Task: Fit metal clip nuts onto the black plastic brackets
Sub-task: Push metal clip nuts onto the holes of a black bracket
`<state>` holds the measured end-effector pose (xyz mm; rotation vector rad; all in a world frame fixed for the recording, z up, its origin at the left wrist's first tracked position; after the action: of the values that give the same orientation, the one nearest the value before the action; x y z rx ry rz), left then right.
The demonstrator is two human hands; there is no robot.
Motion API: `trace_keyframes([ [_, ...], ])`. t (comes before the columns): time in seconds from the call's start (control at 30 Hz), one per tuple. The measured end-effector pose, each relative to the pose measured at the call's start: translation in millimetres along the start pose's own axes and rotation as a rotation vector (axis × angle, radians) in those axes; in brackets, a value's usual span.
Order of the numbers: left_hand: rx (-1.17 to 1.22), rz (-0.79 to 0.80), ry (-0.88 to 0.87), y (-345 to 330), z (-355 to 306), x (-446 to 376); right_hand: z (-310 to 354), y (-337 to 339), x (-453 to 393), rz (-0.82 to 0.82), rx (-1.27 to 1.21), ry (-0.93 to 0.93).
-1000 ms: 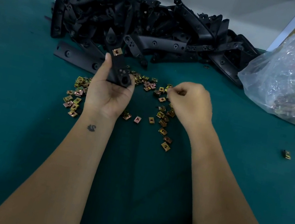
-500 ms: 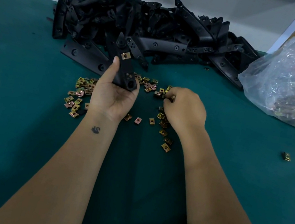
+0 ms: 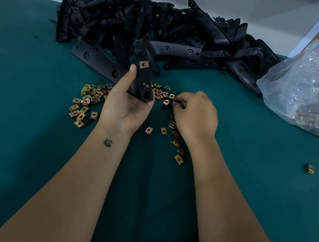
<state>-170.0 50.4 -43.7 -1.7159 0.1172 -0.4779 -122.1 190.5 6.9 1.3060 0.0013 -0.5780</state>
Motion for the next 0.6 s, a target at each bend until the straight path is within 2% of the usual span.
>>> trace_keyframes([
  [0.1,-0.018,-0.004,-0.001,0.9,1.0,-1.0,-2.3,12.9,1.3,-0.094,-0.173,-0.035],
  [0.23,-0.098,0.012,-0.012,-0.7,1.8,-2.8,-0.9,17.8,9.3,-0.135,-0.64,-0.125],
  [0.43,-0.109,0.068,-0.007,-6.4,5.5,-3.0,17.1,9.3,12.6,-0.17,-0.969,-0.164],
  [0.6,-0.118,0.099,0.007,-8.6,6.8,-1.6,16.9,-15.9,14.5,-0.123,-1.391,-0.413],
])
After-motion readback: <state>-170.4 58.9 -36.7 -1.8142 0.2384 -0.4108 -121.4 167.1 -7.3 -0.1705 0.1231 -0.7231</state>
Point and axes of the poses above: each hand's wrist, its own x-axis away from the middle knuckle, its own y-axis out of the back of the hand, z = x × y, the point moved 10 cm from there along -x, towards the middle knuckle, and after that the axes turned 10 degrees about x, right-handed, at the moved point
